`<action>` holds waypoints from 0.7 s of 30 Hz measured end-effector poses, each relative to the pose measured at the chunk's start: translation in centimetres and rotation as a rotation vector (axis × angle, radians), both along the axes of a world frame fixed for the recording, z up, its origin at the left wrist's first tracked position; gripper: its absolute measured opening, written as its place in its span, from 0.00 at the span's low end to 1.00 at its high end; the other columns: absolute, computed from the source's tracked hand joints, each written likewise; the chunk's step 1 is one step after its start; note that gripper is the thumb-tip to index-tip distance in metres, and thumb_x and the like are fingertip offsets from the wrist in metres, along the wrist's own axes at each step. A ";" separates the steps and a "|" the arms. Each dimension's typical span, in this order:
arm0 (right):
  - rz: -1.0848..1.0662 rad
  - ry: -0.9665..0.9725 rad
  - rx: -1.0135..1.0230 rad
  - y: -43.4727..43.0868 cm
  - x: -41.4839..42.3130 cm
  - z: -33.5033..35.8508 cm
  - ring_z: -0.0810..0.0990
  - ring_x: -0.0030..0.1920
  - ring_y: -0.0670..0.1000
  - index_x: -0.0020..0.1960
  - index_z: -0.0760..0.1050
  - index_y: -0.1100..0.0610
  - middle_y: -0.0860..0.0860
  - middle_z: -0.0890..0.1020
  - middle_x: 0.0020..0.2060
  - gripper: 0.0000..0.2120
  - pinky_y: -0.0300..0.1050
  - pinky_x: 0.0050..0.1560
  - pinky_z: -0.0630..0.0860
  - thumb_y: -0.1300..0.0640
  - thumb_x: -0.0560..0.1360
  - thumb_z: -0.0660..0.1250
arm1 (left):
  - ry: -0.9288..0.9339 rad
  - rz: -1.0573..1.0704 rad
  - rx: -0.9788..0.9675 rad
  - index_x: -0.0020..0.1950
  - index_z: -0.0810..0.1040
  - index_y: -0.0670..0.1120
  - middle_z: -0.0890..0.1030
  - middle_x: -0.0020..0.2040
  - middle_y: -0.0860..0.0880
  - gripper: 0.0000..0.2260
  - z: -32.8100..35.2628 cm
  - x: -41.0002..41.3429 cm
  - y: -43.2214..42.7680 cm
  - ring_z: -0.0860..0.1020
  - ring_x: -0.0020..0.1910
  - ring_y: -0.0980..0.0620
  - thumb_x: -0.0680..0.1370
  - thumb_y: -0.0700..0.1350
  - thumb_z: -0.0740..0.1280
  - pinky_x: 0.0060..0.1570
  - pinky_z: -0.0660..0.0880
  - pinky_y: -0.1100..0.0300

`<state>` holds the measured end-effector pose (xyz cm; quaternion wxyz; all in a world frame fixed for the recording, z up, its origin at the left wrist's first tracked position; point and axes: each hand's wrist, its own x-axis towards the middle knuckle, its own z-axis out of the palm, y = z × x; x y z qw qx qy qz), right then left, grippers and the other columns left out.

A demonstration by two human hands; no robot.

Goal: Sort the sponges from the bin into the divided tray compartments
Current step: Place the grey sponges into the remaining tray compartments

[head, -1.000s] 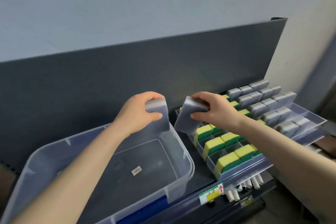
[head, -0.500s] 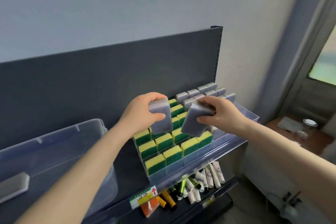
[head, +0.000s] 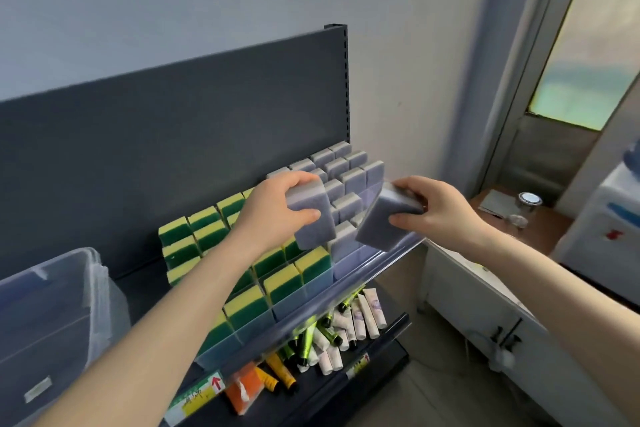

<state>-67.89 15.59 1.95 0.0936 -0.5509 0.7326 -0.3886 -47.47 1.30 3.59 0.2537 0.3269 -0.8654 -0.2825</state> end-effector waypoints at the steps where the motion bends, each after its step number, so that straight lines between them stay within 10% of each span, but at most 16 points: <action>1: -0.013 -0.005 -0.006 0.0 -0.6 -0.2 0.77 0.47 0.51 0.58 0.76 0.55 0.49 0.80 0.47 0.20 0.45 0.50 0.73 0.61 0.67 0.74 | 0.000 -0.011 -0.001 0.63 0.76 0.54 0.76 0.57 0.59 0.21 0.0 -0.7 -0.3 0.73 0.56 0.58 0.72 0.43 0.73 0.53 0.69 0.62; 21: -0.084 0.038 0.109 -11.2 -14.8 0.4 0.77 0.47 0.45 0.59 0.75 0.53 0.44 0.79 0.46 0.21 0.24 0.43 0.68 0.60 0.67 0.73 | -0.010 -0.126 0.075 0.61 0.77 0.56 0.78 0.57 0.60 0.21 -1.3 -16.7 -13.0 0.75 0.58 0.59 0.70 0.45 0.74 0.58 0.71 0.60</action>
